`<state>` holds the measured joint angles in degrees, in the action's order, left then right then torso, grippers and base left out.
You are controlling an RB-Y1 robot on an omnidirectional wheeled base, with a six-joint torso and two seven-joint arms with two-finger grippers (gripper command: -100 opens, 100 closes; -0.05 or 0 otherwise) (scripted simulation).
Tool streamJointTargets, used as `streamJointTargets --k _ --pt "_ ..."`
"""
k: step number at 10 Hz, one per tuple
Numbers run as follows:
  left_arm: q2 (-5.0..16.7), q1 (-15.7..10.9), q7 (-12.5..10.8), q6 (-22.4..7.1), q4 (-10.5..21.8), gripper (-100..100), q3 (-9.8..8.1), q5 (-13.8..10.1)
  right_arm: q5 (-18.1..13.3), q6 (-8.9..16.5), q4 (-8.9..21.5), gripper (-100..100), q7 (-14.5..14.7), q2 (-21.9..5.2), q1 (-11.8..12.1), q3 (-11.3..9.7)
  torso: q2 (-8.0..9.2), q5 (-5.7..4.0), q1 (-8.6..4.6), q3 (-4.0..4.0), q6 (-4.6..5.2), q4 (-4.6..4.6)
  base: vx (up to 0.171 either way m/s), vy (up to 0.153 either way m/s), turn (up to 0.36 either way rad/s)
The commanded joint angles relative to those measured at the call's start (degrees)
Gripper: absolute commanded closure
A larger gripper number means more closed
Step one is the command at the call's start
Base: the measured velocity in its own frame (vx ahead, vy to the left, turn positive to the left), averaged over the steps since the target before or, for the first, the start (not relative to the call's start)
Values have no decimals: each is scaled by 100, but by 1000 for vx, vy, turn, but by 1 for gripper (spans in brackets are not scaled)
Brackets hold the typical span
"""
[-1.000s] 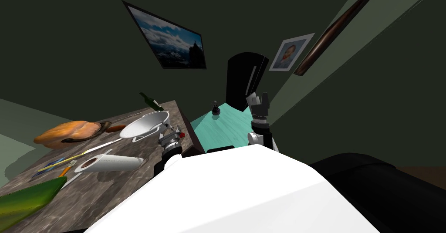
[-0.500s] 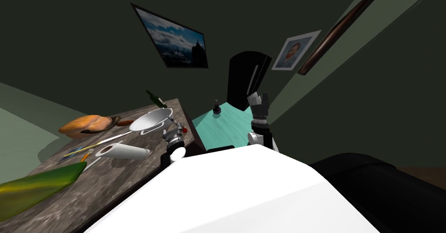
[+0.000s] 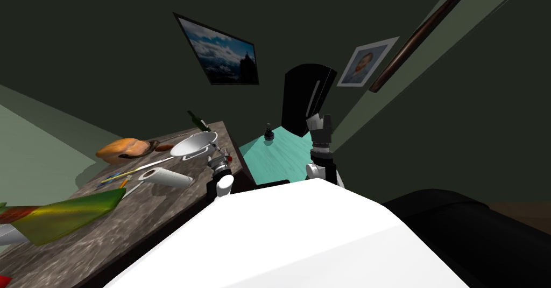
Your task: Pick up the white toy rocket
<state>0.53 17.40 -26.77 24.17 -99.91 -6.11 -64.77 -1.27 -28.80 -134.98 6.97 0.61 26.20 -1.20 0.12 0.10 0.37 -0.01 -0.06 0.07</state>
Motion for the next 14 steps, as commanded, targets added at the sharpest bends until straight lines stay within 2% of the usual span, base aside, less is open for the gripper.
streamJointTargets --k 1,2,4,5,6,9,10,13,14 --pt "10 -286 2 -5 253 -100 -26 0 0 0 0 0 0 0 0 0 0 0 0 0 0 0 -5 -2 -6" --pt "11 -444 -131 -9 457 -100 -200 229 0 0 0 0 0 0 0 0 -14 0 2 8 0 3 -67 -1 110" --pt "11 -810 -131 -9 836 -100 -200 229 0 0 0 0 0 0 0 0 8 0 2 -4 -1 -1 -67 -3 39" --pt "11 -975 -131 -9 914 -100 -200 229 0 0 0 0 0 0 0 0 -1 0 2 1 0 0 -11 4 -12" --pt "12 -1133 -264 -13 1109 -100 -375 457 0 0 0 0 0 0 0 0 -12 0 3 7 0 3 -62 9 108" --pt "12 -1641 -264 -13 1574 -100 -375 457 0 0 0 0 0 0 0 0 1 0 2 -1 0 0 -54 -1 23" --pt "12 -1825 -398 -18 1796 -100 -550 686 0 0 0 0 0 0 0 0 -10 0 1 6 0 2 -84 9 139" --pt "12 -2306 -398 -18 2234 -100 -550 686 0 0 0 0 0 0 0 0 -1 0 1 1 0 0 -46 -2 13" --pt "13 -2524 -531 -22 2499 -100 -725 915 0 0 0 0 0 0 0 0 -15 -1 -1 8 0 3 -58 4 141"
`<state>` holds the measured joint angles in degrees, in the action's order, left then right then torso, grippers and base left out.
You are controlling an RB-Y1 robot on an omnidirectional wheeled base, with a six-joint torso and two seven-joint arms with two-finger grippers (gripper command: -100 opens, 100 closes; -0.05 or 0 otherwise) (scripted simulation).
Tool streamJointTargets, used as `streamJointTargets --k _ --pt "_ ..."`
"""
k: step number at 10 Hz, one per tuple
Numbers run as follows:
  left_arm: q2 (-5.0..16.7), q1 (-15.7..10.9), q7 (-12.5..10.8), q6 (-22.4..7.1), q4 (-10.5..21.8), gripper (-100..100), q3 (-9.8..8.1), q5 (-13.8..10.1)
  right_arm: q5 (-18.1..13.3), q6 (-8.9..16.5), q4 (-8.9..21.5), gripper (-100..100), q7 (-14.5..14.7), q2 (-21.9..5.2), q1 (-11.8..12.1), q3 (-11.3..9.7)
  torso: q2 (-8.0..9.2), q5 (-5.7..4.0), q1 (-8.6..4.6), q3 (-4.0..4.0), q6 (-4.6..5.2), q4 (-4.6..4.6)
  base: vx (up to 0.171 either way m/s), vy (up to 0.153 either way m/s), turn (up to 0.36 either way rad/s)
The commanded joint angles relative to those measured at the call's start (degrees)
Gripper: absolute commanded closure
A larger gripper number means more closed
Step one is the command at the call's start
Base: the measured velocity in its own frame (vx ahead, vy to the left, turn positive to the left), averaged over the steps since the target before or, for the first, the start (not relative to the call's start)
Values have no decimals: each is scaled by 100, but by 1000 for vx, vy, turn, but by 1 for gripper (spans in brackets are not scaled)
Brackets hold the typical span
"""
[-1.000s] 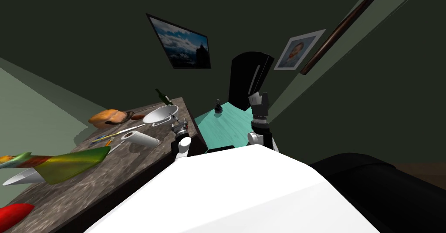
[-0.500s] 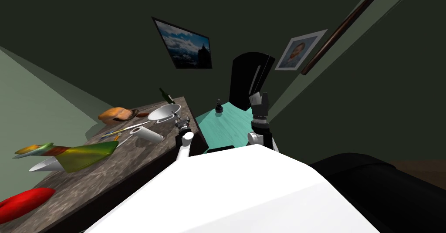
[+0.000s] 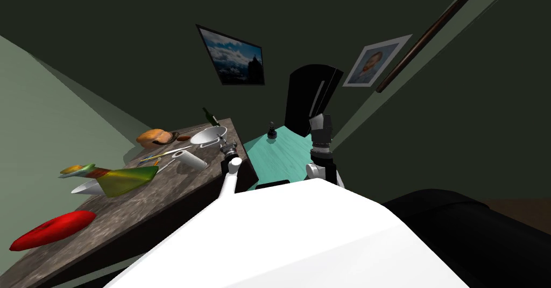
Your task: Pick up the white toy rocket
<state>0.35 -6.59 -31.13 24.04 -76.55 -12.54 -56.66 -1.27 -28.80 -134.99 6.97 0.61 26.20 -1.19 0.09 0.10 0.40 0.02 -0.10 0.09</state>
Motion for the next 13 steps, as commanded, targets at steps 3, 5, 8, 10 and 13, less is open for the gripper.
streamJointTargets --k 3,5,8,10,13 --pt "32 -573 -95 -9 559 -100 -82 103 0 0 0 0 0 0 -1 0 3 0 -3 -3 5 -2 -51 1 12" --pt "33 -952 -228 -13 940 -100 -257 332 0 0 0 0 0 0 0 0 11 0 1 -6 0 -2 -93 7 104" --pt "33 -1439 -362 -17 1413 -100 -431 561 0 0 0 0 0 0 0 0 -11 0 -3 5 3 1 -35 4 32" --pt "33 -1819 -362 -17 1808 -100 -431 561 0 0 0 0 0 0 -1 0 9 0 -1 -6 3 -3 -64 1 33" --pt "34 -2301 -495 -21 2304 -100 -606 789 0 0 0 0 0 0 0 0 6 1 1 -4 0 -1 -61 10 65"
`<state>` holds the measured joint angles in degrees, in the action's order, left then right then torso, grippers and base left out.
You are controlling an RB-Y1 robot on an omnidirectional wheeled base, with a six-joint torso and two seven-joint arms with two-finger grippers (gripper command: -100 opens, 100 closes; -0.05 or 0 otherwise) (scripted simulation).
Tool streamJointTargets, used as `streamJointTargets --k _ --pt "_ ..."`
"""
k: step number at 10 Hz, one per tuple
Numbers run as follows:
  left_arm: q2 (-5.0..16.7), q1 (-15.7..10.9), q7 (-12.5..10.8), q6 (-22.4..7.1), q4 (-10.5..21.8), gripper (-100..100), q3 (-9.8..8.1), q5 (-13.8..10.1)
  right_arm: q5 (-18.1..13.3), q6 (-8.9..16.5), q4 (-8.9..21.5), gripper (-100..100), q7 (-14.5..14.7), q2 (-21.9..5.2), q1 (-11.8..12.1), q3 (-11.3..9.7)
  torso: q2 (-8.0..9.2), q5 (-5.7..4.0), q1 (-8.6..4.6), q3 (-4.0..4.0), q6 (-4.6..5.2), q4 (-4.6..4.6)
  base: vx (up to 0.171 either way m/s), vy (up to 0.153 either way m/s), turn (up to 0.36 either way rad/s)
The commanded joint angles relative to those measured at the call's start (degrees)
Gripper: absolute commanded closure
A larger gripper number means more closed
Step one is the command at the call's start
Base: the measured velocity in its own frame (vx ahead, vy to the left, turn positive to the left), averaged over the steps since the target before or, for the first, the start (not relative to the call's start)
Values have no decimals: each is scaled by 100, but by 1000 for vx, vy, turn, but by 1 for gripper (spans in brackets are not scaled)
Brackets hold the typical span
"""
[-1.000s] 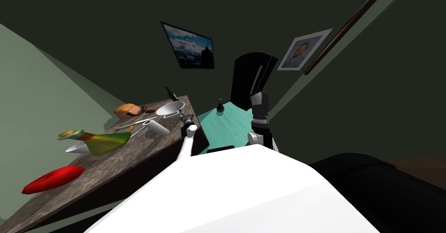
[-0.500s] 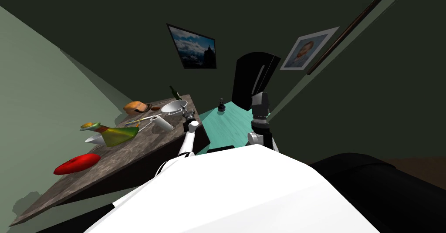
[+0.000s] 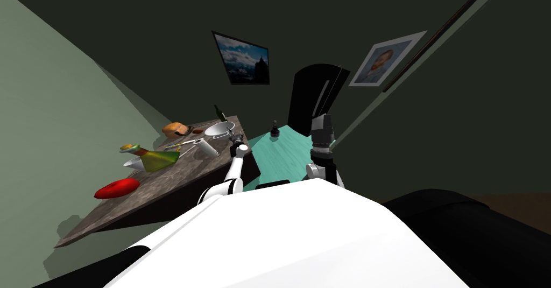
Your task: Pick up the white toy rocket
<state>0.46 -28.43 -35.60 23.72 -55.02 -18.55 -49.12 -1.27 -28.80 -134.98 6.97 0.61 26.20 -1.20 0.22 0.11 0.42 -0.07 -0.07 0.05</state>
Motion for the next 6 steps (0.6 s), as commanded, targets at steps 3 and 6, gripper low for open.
streamJointTargets --k 3,6 --pt "15 -280 -18 -25 252 -100 -23 26 0 0 0 0 0 0 1 0 -21 -2 -7 12 0 4 -19 1 -9" --pt "21 -289 -25 -22 260 100 -31 23 0 0 0 0 0 0 1 0 -33 -4 -17 20 9 9 0 0 -1"
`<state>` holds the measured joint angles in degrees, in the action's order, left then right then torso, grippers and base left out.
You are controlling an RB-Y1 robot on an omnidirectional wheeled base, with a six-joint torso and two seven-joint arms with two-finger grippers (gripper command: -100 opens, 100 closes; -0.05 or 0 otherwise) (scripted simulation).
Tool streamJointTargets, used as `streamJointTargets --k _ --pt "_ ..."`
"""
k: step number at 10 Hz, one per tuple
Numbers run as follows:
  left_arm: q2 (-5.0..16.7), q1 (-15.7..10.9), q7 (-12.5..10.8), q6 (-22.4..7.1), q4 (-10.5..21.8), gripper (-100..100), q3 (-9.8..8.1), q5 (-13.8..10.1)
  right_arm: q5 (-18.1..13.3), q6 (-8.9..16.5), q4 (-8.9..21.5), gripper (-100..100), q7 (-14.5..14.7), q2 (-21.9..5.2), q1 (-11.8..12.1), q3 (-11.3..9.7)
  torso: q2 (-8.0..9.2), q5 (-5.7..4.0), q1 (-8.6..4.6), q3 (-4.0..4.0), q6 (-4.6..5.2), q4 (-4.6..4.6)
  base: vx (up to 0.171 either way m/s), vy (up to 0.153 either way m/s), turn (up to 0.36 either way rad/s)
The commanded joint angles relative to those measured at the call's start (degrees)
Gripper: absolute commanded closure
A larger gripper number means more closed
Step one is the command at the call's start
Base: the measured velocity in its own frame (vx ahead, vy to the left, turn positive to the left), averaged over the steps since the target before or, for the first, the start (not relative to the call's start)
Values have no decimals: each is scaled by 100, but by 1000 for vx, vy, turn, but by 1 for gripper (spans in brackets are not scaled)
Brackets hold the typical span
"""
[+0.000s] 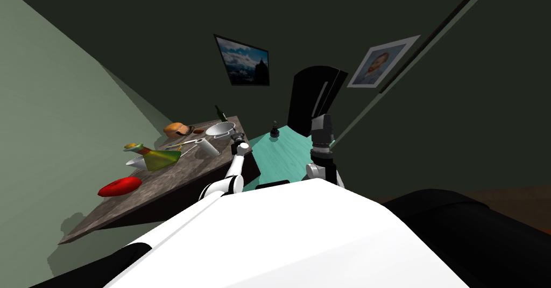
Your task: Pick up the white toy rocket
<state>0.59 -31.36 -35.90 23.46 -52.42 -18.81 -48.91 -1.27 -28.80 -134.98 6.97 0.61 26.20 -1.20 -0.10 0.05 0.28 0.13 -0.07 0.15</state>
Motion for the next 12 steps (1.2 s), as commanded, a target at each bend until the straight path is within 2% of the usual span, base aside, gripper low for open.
streamJointTargets --k 1,2,3,4,6,7,8,10,11,12 --pt "0 0 0 0 0 100 0 0 0 0 0 0 0 0 0 0 0 0 0 0 0 0 0 0 0" --pt "0 1 -1 -1 0 100 0 -1 0 0 0 0 0 0 0 0 0 0 1 0 0 0 0 0 0" --pt "-1 0 -2 -1 0 0 0 -1 0 0 0 0 0 0 0 0 1 0 2 -1 0 0 0 0 0" --pt "9 287 115 41 -286 100 196 -214 0 0 0 0 0 0 0 0 1 0 2 -1 -1 -1 91 -1 -113" --pt "9 537 115 41 -422 100 196 -214 0 0 0 0 0 0 1 0 -41 2 -1 26 5 14 83 -9 -48" --pt "9 574 115 41 -534 100 196 -214 0 0 0 0 0 0 0 0 -38 8 10 32 -11 27 17 -12 19" --pt "8 811 248 45 -775 100 371 -443 0 0 0 0 0 0 0 0 -29 12 21 30 -18 31 56 -18 -104" --pt "8 1143 248 45 -1128 100 371 -443 0 0 0 0 0 0 1 0 -52 16 23 46 -10 42 69 -1 -39" --pt "8 1239 248 45 -1194 100 371 -443 0 0 0 0 0 0 1 0 -48 18 33 46 -19 44 22 4 1" --pt "7 1464 382 49 -1517 100 545 -671 0 0 0 0 0 0 0 0 -39 25 43 46 -28 54 75 7 -114"
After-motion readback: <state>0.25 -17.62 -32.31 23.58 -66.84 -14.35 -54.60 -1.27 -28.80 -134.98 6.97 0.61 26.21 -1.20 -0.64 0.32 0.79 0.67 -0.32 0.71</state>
